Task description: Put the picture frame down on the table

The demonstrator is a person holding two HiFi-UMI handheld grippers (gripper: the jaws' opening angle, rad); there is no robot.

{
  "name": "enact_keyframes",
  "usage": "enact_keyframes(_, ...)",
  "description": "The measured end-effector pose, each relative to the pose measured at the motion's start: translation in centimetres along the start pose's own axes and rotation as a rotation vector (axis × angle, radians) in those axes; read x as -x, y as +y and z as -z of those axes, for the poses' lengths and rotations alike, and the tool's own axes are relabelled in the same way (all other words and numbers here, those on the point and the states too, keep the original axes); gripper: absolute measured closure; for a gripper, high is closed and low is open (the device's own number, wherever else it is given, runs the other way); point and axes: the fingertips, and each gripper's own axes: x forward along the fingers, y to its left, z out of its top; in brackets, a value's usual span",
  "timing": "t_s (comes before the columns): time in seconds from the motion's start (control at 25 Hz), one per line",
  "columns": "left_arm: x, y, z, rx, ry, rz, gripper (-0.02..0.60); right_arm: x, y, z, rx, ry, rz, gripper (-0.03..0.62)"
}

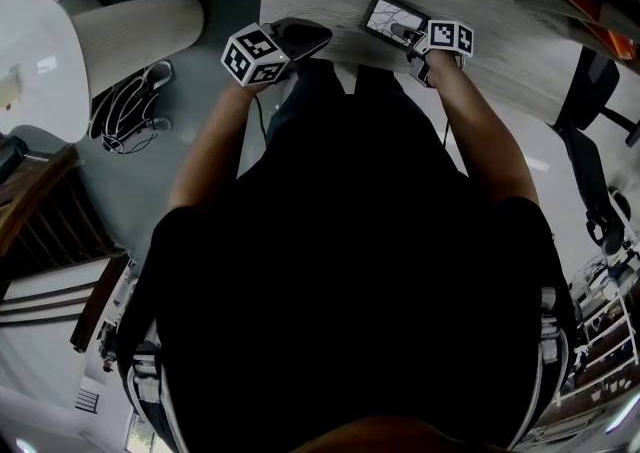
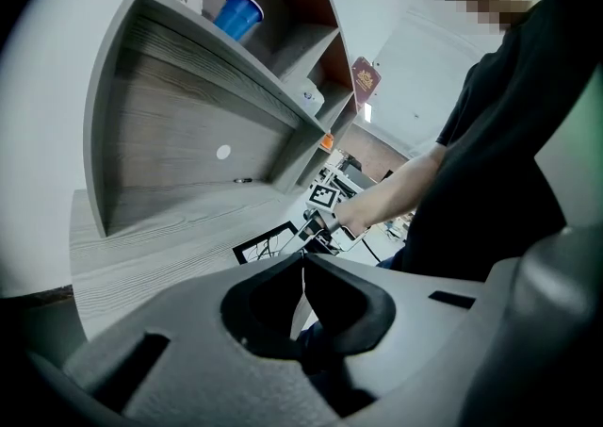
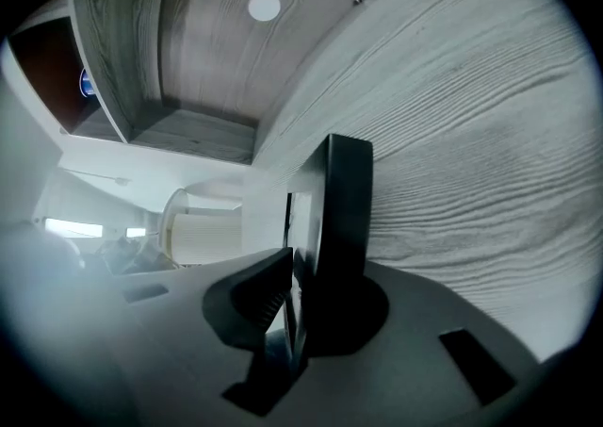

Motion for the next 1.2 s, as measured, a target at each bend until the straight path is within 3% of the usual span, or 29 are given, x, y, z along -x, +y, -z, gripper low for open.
enact_keyframes(0.36,0.5,-0.4,0.6,0.003,0.007,0.017,0.563,0.3,-1.8,0.0,-0.016,-0.019,0.118,0.464)
enact_keyframes(0.48,0.8,-0.4,0.8,0.003,0.009,0.02,0.563,0.7,-3.0,-0.3,-0.002,-0.03,0.204,0.368)
enact_keyframes(1.2,2.4,-0.4,1.2,-0.011,0.009,0.051,0.563,0.5,-3.2,-0.3,0.032,-0.071,0.367,0.315)
